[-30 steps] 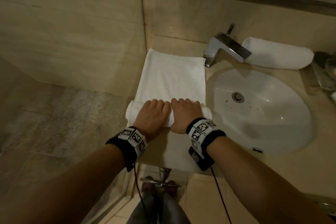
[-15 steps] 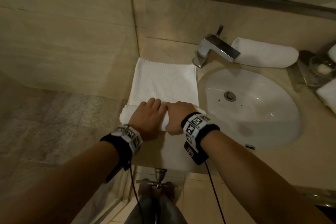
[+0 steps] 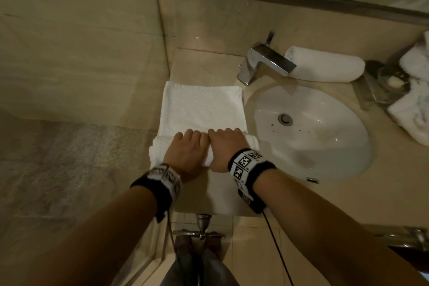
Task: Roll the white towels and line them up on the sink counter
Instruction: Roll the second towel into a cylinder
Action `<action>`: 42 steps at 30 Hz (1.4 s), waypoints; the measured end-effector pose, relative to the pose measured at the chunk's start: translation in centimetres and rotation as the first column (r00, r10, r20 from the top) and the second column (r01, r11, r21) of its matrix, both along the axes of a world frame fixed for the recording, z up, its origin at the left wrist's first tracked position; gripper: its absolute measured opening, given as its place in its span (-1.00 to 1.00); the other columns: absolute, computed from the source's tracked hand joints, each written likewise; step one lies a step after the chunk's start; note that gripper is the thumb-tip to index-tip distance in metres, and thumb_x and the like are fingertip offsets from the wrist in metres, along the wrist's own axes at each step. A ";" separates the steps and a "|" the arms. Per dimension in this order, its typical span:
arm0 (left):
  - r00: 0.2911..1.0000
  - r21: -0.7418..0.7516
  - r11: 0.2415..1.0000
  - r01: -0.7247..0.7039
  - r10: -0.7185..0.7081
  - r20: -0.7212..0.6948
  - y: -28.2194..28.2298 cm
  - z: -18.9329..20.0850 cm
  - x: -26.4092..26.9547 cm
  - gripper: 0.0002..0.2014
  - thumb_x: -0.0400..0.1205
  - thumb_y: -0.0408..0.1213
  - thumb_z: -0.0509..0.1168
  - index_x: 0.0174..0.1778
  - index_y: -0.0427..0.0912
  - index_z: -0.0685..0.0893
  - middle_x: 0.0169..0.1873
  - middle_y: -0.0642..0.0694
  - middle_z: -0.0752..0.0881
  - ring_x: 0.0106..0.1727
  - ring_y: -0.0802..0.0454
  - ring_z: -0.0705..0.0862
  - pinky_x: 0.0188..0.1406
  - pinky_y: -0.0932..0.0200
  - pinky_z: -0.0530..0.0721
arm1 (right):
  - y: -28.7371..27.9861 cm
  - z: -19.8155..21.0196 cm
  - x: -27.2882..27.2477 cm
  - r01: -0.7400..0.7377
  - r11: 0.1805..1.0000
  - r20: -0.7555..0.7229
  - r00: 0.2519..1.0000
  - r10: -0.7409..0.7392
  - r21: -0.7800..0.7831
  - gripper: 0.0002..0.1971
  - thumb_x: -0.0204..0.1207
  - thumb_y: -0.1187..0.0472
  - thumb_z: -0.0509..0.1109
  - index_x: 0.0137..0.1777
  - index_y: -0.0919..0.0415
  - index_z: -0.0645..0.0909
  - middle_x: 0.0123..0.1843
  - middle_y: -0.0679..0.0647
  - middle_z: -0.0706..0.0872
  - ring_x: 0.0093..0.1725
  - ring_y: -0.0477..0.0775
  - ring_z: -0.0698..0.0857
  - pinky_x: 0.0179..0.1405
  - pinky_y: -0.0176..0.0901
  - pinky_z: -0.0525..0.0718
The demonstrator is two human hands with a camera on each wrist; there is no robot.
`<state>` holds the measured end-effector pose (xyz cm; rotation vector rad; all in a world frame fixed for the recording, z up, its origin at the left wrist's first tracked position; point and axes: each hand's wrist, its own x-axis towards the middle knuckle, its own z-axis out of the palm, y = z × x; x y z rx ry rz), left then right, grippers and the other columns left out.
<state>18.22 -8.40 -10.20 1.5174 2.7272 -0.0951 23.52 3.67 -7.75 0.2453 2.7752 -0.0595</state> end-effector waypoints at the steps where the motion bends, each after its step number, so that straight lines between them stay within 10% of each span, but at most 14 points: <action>1: 0.999 0.032 0.999 0.019 -0.017 -0.041 -0.4 -0.2 0.4 -0.41 0.31 0.10 0.46 0.14 -0.20 0.57 -0.09 -0.13 0.64 -0.13 -0.10 0.59 -0.12 0.00 0.56 | -0.1 0.0 0.0 0.005 1.000 0.012 1.000 -0.005 -0.006 -0.38 0.27 -0.10 0.48 0.29 0.09 0.39 0.14 0.07 0.63 0.16 0.16 0.61 0.23 0.09 0.45; 8: 0.879 -0.373 0.925 -0.075 0.238 0.413 3.2 2.5 -2.2 -0.16 0.26 0.17 0.56 0.41 -0.05 0.43 0.22 -0.08 0.64 0.22 -0.09 0.63 0.16 0.05 0.59 | -0.4 -1.1 2.4 -0.030 0.997 -0.075 0.997 0.035 0.069 -0.14 0.18 0.00 0.58 0.46 0.12 0.27 0.32 0.11 0.45 0.33 0.17 0.43 0.47 0.16 0.26; 17: 0.999 0.030 0.999 0.032 -0.032 -0.012 -0.9 -0.4 1.7 -0.35 0.14 0.14 0.50 0.03 -0.21 0.61 -0.18 -0.13 0.65 -0.21 -0.12 0.56 -0.23 0.03 0.53 | -0.6 -0.2 1.5 0.048 0.998 0.052 0.998 -0.046 -0.044 -0.50 0.24 -0.11 0.44 0.12 0.09 0.44 0.00 0.02 0.66 0.05 0.13 0.67 0.16 0.09 0.48; 25: 0.950 -0.282 0.959 -0.029 0.114 0.290 2.2 2.1 -0.6 -0.15 0.20 0.24 0.54 0.31 -0.06 0.40 0.18 -0.07 0.62 0.17 -0.08 0.59 0.17 0.05 0.54 | -0.9 -1.5 4.6 -0.047 0.999 -0.111 0.993 0.050 0.025 -0.09 0.10 0.05 0.55 0.48 0.15 0.26 0.33 0.09 0.46 0.29 0.15 0.46 0.38 0.09 0.32; 32: 0.998 -0.083 0.996 0.037 -0.032 0.055 -0.8 0.6 1.8 -0.35 0.40 0.21 0.30 0.31 -0.10 0.40 0.15 -0.06 0.56 0.10 -0.06 0.52 0.10 0.04 0.45 | -0.8 -0.6 2.4 0.054 0.997 0.001 0.999 -0.054 -0.061 -0.34 0.22 -0.12 0.49 0.29 0.09 0.40 0.18 0.04 0.62 0.18 0.13 0.58 0.28 0.13 0.42; 42: 0.926 -0.423 0.905 -0.048 0.200 0.321 2.5 2.8 0.0 -0.10 0.23 0.18 0.56 0.43 -0.09 0.40 0.25 -0.07 0.63 0.24 -0.08 0.63 0.23 0.04 0.61 | -1.2 -0.1 4.0 -0.001 0.999 -0.038 0.999 0.000 -0.042 -0.14 0.21 -0.06 0.58 0.46 0.16 0.28 0.32 0.11 0.50 0.30 0.17 0.48 0.36 0.09 0.40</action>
